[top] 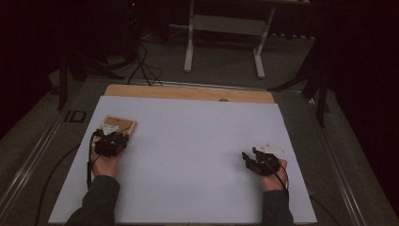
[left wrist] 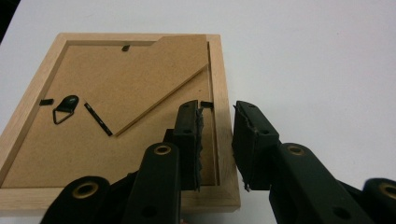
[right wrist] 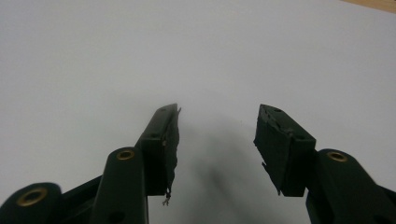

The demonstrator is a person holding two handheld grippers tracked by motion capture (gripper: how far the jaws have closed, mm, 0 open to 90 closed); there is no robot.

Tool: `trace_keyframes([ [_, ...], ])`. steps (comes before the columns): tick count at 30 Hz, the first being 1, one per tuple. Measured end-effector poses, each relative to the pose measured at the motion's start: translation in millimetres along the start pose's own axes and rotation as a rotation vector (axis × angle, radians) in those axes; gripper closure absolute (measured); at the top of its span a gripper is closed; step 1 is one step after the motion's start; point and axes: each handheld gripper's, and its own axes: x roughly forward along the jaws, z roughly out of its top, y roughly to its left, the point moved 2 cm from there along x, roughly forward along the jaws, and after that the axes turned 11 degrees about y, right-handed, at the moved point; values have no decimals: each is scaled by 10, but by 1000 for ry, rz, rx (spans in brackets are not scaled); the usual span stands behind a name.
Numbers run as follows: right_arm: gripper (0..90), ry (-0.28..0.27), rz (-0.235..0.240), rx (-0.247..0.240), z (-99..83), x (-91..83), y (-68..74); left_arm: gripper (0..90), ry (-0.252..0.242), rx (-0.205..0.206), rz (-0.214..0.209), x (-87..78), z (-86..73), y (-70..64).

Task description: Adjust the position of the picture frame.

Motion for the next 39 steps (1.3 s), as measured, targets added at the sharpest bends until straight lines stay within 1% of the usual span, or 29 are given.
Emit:
trace_keyframes([
  [3,489,0,0,-3,0,2,0,715,-4,-3,-3,5,0,4],
  [5,489,-1,-1,-5,1,1,1,722,-2,7,0,5,0,-2],
  [7,489,-2,-1,-6,1,2,2,761,-4,18,-3,8,1,-22],
  [8,489,-1,-1,-6,1,3,3,794,-1,29,0,11,3,-40],
  [9,489,-2,-2,-7,1,4,5,811,1,32,11,11,5,-52],
  [14,489,-4,-1,-8,1,0,4,810,-3,28,-5,11,2,-31],
  [15,489,-4,-1,-6,1,-1,2,797,-7,32,13,17,3,-39],
  [16,489,-4,0,-7,0,-1,1,763,-7,32,13,17,3,-39],
  [17,489,-4,0,-7,0,-1,1,763,-6,36,30,20,5,-44],
  [18,489,-4,0,-7,0,-1,0,744,-7,36,32,22,4,-43],
  [19,489,-4,0,-7,0,-1,0,744,-10,34,28,23,3,-37],
  [20,489,-4,-1,-7,0,-1,0,734,-10,29,30,24,3,-30],
  [21,489,-4,-1,-6,0,-1,0,714,-13,21,24,24,1,-21],
  [22,488,-4,-1,-6,1,-1,0,708,-12,18,24,23,1,-16],
  [24,488,-3,0,-8,0,-1,0,658,-9,15,33,22,0,-7],
  [26,488,-4,0,-7,0,-1,1,654,-9,7,29,18,-3,1],
  [28,488,-5,-1,-7,0,-3,-1,621,-3,2,35,11,-5,3],
  [30,488,-5,0,-5,0,-4,-2,597,2,4,31,4,-9,-2],
  [32,488,-5,1,-5,-1,-3,-6,585,10,15,32,-5,-14,-20],
  [33,488,-6,0,-5,-1,-3,-7,583,16,28,37,-11,-19,-45],
  [37,488,-6,1,-6,-1,-3,-5,579,22,42,42,-17,-22,-72],
  [38,488,-6,1,-6,-1,-4,-5,579,24,61,45,-20,-26,-98],
  [39,488,-6,1,-8,-1,-6,-4,609,23,64,37,-23,-26,-104],
])
